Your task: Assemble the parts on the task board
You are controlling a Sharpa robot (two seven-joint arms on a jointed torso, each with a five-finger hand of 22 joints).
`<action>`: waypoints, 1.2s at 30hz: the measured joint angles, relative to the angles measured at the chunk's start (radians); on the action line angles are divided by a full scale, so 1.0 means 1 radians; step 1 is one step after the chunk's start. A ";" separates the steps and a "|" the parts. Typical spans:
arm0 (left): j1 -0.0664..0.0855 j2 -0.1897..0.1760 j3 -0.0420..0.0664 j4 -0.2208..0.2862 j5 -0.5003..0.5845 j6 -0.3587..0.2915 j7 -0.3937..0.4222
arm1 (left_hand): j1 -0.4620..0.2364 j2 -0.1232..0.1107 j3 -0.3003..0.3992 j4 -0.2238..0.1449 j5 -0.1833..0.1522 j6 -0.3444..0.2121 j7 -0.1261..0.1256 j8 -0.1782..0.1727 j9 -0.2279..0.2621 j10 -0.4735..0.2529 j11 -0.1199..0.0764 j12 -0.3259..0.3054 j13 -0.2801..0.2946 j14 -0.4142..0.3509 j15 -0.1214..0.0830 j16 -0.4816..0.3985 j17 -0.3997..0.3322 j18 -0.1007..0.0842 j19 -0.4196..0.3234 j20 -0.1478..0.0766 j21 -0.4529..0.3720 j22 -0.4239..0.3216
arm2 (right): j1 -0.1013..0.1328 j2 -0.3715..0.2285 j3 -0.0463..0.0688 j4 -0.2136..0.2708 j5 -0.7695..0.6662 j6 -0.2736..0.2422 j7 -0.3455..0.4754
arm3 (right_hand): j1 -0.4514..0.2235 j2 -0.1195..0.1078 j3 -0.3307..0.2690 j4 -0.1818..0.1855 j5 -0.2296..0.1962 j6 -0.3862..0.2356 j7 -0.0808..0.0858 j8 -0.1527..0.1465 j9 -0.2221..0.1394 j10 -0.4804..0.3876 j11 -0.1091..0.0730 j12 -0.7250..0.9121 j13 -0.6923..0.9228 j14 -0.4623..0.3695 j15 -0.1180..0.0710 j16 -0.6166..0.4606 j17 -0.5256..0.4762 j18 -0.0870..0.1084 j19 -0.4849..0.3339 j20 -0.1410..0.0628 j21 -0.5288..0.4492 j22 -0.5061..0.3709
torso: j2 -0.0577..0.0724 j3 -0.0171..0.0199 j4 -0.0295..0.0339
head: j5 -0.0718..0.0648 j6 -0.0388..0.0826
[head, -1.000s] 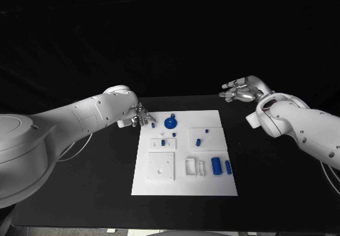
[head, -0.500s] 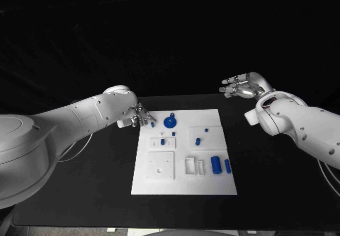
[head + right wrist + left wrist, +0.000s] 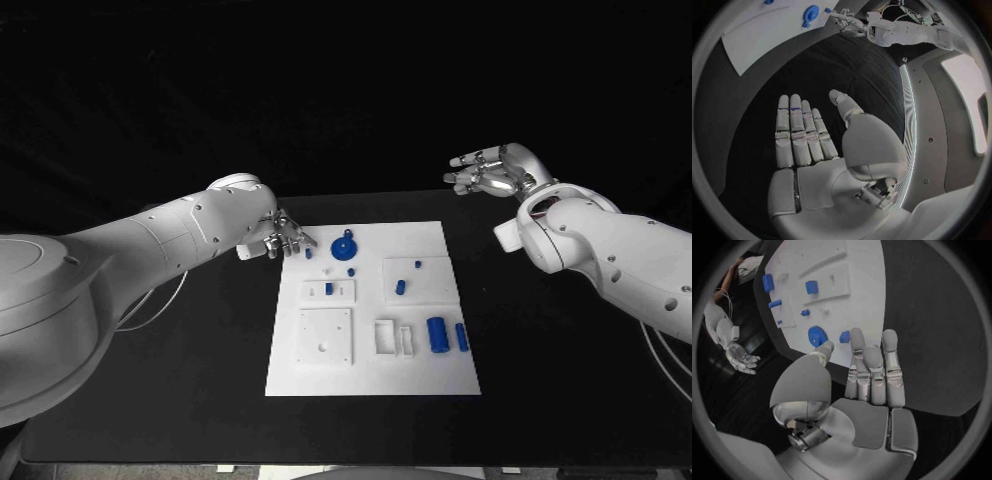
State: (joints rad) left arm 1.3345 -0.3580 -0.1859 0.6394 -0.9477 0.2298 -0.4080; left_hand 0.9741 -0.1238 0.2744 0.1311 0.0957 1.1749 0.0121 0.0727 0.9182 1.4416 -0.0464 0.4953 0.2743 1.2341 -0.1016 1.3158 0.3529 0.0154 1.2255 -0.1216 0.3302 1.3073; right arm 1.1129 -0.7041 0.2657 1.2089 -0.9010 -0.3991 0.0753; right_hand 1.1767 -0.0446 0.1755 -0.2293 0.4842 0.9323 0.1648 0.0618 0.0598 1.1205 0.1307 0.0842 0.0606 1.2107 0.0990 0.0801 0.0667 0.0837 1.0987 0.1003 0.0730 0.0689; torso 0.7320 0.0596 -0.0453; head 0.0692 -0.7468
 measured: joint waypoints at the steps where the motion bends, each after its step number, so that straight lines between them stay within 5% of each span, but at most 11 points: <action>1: 0.000 0.001 0.000 -0.001 0.001 0.001 0.001 | 0.000 0.003 0.000 -0.002 0.000 -0.003 -0.003 0.000 -0.002 0.000 0.000 0.000 0.000 0.000 0.000 0.000 0.000 0.000 0.000 0.000 0.000 0.000 | 0.000 0.000 0.000 0.000 0.000 -0.001 0.000 | 0.000 0.000 0.000 0.000 0.000 0.000 0.000 0.000 0.000 0.000 0.000 0.000 0.000 -0.001 0.001 0.000 0.000 0.000 0.000 0.000 0.000 0.000 | 0.000 0.0000 -0.0004 | 0.000 0.000; 12: -0.004 0.011 0.000 -0.017 0.016 0.007 0.010 | 0.000 0.034 -0.018 -0.048 0.000 -0.018 0.007 0.000 -0.099 -0.003 0.003 -0.003 -0.003 -0.004 0.004 0.000 -0.004 0.000 0.000 0.000 -0.008 0.001 | 0.001 0.002 0.000 0.002 0.003 -0.004 0.001 | 0.000 0.000 0.000 0.000 0.000 -0.004 -0.003 0.000 0.000 -0.004 -0.004 0.000 0.000 -0.003 0.003 0.000 0.000 0.000 -0.007 0.000 0.000 0.000 | 0.000 -0.0001 -0.0006 | -0.004 -0.002; 36: -0.013 0.018 0.000 -0.044 0.029 0.020 0.020 | 0.014 0.086 -0.048 -0.100 0.000 -0.025 0.007 0.000 -0.117 -0.003 0.003 -0.004 -0.004 -0.007 0.000 0.000 -0.005 0.000 0.000 0.000 -0.008 0.000 | 0.003 0.003 0.001 0.009 0.005 -0.004 0.002 | 0.000 0.000 0.000 0.000 0.004 -0.007 0.000 0.000 0.000 -0.007 0.000 0.000 0.000 -0.007 0.006 0.000 0.000 0.000 -0.009 0.002 0.000 0.000 | 0.000 0.0003 0.0008 | -0.009 -0.006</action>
State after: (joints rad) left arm 1.3213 -0.3395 -0.1858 0.5954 -0.9183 0.2496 -0.3879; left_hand 0.9878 -0.0377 0.2262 0.0311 0.0957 1.1501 0.0194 0.0727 0.8009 1.4381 -0.0429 0.4917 0.2704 1.2271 -0.1015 1.3158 0.3481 0.0154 1.2255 -0.1216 0.3221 1.3077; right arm 1.1160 -0.7011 0.2668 1.2182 -0.8965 -0.4036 0.0773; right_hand 1.1768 -0.0446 0.1755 -0.2293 0.4881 0.9255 0.1645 0.0618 0.0597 1.1132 0.1304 0.0843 0.0608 1.2040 0.1053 0.0802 0.0666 0.0838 1.0894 0.1021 0.0730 0.0691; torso 0.7325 0.0599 -0.0446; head 0.0607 -0.7524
